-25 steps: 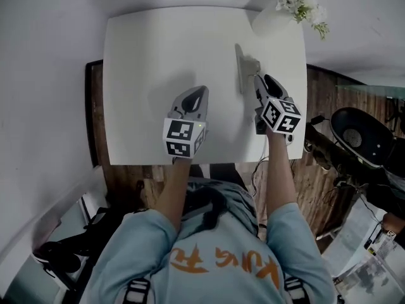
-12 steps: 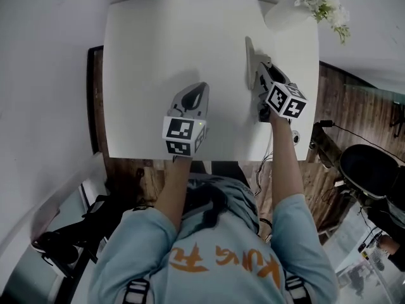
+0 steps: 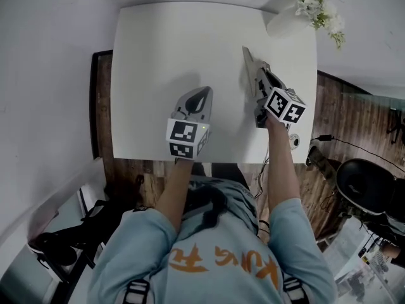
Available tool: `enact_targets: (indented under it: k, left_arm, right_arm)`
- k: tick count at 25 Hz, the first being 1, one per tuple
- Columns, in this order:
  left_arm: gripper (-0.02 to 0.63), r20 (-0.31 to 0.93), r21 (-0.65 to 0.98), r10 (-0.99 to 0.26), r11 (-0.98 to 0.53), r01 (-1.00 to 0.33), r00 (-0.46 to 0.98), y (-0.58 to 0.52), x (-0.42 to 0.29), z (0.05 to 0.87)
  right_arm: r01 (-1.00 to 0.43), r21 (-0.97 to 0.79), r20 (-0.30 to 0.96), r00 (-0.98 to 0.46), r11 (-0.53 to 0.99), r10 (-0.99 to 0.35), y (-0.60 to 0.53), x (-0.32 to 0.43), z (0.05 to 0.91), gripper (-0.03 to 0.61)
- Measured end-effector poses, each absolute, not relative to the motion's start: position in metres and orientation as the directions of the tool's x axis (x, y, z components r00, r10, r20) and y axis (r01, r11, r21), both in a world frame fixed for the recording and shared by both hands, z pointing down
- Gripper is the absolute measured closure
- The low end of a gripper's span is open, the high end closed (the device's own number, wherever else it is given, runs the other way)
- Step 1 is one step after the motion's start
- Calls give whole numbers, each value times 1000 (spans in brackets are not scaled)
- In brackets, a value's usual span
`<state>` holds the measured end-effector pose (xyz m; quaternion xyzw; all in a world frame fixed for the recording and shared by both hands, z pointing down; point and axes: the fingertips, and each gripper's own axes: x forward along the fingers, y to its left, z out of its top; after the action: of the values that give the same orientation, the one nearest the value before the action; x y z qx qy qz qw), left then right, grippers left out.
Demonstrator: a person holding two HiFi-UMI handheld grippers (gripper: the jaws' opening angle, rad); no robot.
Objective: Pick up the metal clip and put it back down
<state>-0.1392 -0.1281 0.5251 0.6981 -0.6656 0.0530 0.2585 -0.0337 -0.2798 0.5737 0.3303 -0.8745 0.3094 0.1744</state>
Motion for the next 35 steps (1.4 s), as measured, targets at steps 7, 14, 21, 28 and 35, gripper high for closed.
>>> enact_targets:
  k: [7, 14, 21, 28, 35]
  left_arm:
    - [589, 369, 272, -919, -38, -962, 141, -133, -145, 503]
    - [589, 267, 236, -932, -185, -954, 246, -148, -122, 455]
    - [589, 202, 207, -915, -310, -928, 350, -157, -77, 421]
    - [589, 237, 216, -891, -340, -915, 387, -151, -62, 436]
    - [589, 324, 236, -843, -369, -899, 430, -138, -49, 478]
  right_arm:
    - [-691, -351, 397, -721, 633, -568, -253, -8, 504, 545]
    - [-816, -217, 250, -577, 535, -778, -212, 58, 421, 545]
    - [-852, -153, 208, -523, 500, -827, -194, 85, 392, 546]
    - [-850, -202, 258, -525, 486, -811, -175, 96, 422, 545]
    - [-880, -267, 354, -469, 393, -809, -157, 118, 483, 545]
